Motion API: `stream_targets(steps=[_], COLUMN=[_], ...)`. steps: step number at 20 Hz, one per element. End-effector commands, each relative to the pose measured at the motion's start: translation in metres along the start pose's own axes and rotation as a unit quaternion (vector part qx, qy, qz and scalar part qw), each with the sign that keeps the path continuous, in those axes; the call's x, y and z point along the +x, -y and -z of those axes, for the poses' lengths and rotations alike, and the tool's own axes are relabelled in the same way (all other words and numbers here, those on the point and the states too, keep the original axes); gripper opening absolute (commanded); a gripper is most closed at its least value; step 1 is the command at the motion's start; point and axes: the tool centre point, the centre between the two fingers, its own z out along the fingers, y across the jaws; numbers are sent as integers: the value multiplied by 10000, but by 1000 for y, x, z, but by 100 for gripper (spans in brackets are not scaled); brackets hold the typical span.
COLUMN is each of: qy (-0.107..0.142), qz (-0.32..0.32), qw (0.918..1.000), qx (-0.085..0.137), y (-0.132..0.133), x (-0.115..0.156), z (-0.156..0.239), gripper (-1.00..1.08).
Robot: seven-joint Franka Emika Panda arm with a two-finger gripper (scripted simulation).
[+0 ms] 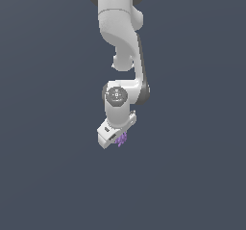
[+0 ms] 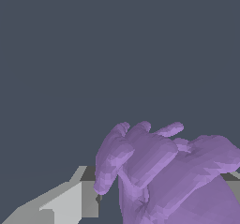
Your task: Pick up the object and move it to a goal position.
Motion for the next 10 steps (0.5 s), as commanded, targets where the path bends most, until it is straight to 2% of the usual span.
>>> stream_targets(steps=[1, 5, 10], qy=[1, 1, 1], qz=[1, 1, 1], qw=[10000, 10000, 10000], qx=[0, 0, 0], y=[0, 2, 8], x=[0, 5, 23], z=[0, 4, 20], gripper=[-100, -100, -100])
